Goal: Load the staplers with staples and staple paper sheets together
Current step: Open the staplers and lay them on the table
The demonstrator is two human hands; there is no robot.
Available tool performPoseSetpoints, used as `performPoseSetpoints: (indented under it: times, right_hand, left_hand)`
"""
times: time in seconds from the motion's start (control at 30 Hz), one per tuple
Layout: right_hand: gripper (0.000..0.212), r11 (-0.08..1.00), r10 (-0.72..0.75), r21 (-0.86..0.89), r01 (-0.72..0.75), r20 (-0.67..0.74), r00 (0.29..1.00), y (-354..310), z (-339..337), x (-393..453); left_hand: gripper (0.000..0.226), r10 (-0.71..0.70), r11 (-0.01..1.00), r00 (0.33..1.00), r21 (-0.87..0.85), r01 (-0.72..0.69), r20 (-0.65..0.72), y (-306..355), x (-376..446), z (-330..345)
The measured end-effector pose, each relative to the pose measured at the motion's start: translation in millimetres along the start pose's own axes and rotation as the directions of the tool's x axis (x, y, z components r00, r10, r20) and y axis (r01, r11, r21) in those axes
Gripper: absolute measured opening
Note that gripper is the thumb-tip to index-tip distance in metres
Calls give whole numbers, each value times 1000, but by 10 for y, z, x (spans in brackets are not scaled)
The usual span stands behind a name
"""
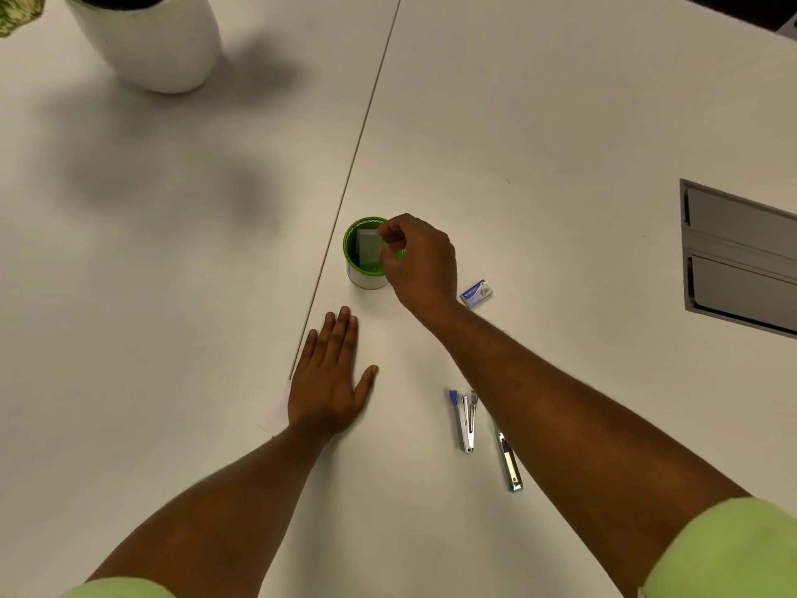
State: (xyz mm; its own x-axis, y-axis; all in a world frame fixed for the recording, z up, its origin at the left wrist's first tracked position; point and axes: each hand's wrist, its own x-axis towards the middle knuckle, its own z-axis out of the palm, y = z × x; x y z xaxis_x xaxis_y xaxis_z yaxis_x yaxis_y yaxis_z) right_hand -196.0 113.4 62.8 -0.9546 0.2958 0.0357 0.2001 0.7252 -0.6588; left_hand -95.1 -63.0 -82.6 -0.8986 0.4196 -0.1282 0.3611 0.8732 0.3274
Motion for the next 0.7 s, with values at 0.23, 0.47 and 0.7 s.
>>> performPoseSetpoints:
  times: [0.23,0.47,0.7]
  right_hand:
    - [22,997,51,65,-50,-17,999,2,-18,-15]
    - [10,960,147,255,-114,-114,982,-55,-255,-274]
    - [8,914,279,325,-241,-74,957,376,-515,-989]
  left_hand:
    - [80,1,1000,1000,-4,-1,6,-7,-7,-20]
    - [79,7,1000,1000,-13,-7,12,-7,-12,-28]
    - [80,3,1000,999,13,-3,49,7,-8,-91]
